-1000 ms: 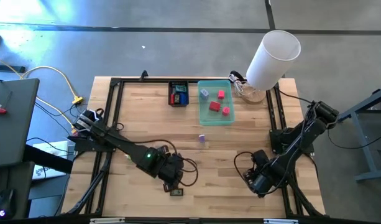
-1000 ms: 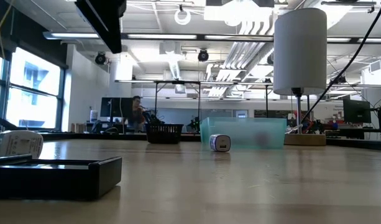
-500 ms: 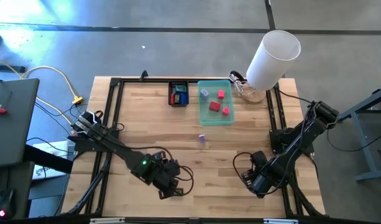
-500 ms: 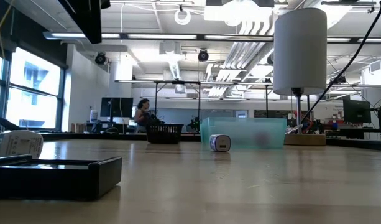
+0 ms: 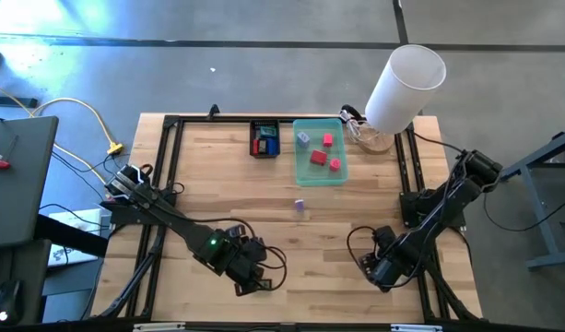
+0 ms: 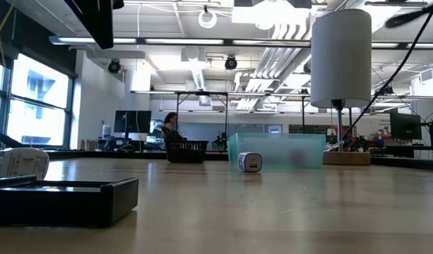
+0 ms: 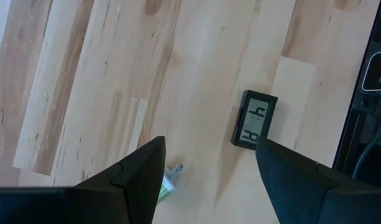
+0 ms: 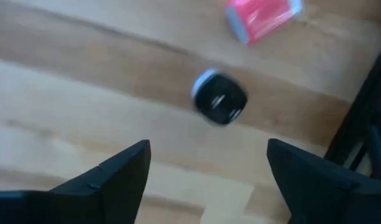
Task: Pick & Place Office items
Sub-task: Put the white charger adapter into the blue bin
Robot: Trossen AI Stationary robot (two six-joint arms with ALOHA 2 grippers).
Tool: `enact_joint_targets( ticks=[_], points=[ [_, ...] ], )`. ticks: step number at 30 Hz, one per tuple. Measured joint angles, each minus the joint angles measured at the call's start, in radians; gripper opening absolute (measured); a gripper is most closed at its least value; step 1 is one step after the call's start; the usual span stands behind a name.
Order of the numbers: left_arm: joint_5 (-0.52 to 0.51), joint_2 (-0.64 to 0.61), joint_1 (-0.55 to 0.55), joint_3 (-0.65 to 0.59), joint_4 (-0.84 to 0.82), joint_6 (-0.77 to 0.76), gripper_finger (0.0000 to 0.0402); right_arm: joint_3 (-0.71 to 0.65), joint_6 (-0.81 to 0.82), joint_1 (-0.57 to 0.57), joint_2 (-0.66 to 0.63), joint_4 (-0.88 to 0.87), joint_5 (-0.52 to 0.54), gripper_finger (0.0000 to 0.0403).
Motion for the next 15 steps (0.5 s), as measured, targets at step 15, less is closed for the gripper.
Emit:
enact_joint_targets(
  ticks=[15],
  points=[
    [-0.025, 0.000, 0.000, 0.000, 0.000, 0.016, 0.0242, -0.113, 0.017, 0.000, 0.000, 0.079, 0.035, 0.0327]
  ],
)
